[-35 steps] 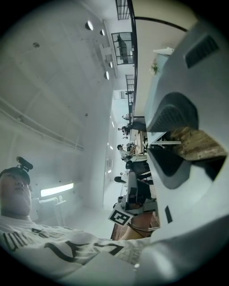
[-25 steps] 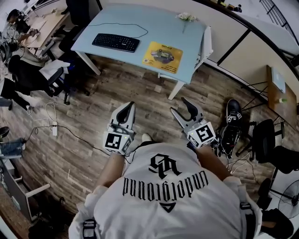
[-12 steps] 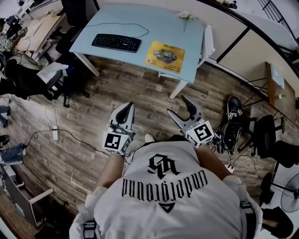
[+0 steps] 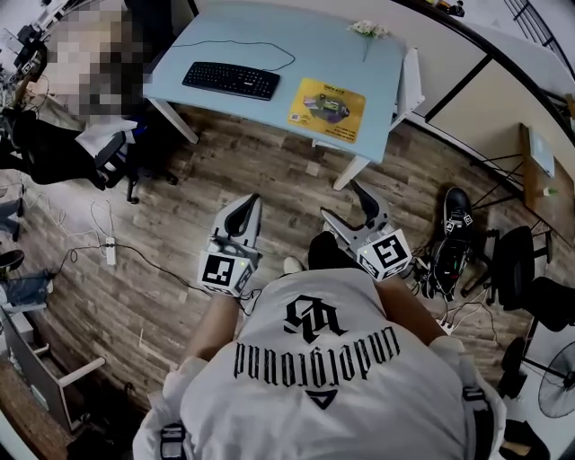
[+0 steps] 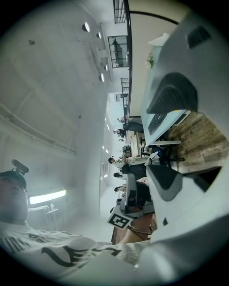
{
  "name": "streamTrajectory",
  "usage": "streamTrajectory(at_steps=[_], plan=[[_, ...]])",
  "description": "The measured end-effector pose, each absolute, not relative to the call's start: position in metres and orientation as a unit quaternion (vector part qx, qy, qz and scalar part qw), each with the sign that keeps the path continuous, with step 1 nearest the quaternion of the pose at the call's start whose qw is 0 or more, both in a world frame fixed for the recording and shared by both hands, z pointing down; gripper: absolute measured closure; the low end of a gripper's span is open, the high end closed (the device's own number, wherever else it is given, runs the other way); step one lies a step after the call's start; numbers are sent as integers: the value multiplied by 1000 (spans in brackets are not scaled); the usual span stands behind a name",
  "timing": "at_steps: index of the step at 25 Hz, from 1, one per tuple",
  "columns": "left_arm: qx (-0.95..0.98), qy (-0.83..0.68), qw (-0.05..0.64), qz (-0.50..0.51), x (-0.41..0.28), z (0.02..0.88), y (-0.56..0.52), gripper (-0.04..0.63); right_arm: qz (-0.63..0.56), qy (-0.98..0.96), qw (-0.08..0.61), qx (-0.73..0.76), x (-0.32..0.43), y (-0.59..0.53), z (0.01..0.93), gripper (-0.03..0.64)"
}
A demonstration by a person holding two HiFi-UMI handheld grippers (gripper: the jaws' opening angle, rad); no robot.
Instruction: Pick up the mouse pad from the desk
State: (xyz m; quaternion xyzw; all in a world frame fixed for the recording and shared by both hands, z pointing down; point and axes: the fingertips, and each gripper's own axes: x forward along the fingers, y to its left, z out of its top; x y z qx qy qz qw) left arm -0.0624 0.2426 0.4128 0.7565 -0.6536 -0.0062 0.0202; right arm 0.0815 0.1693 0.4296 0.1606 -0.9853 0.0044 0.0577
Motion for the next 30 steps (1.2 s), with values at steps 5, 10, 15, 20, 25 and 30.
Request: streamTrajectory(at_steps=[5, 10, 15, 20, 25, 30], plan=[[749, -662, 23, -1, -74, 413, 232, 589, 3, -986, 57, 159, 67, 150, 429, 259], [740, -671, 31, 5, -86, 421, 205, 588, 8, -987, 56, 149, 56, 117, 434, 261], [737, -676, 32, 10, -94, 419, 164, 588, 15, -988, 55, 145, 48, 72, 433, 261], [730, -682, 31, 11, -94, 419, 119, 588, 11, -990, 51, 134, 47, 23, 429, 262], [730, -683, 30, 13, -87, 414, 63, 588, 9, -989, 47, 138, 59, -33, 423, 262], [736, -676, 21, 14, -66, 411, 5, 588, 2, -987, 50, 152, 86, -88, 427, 265]])
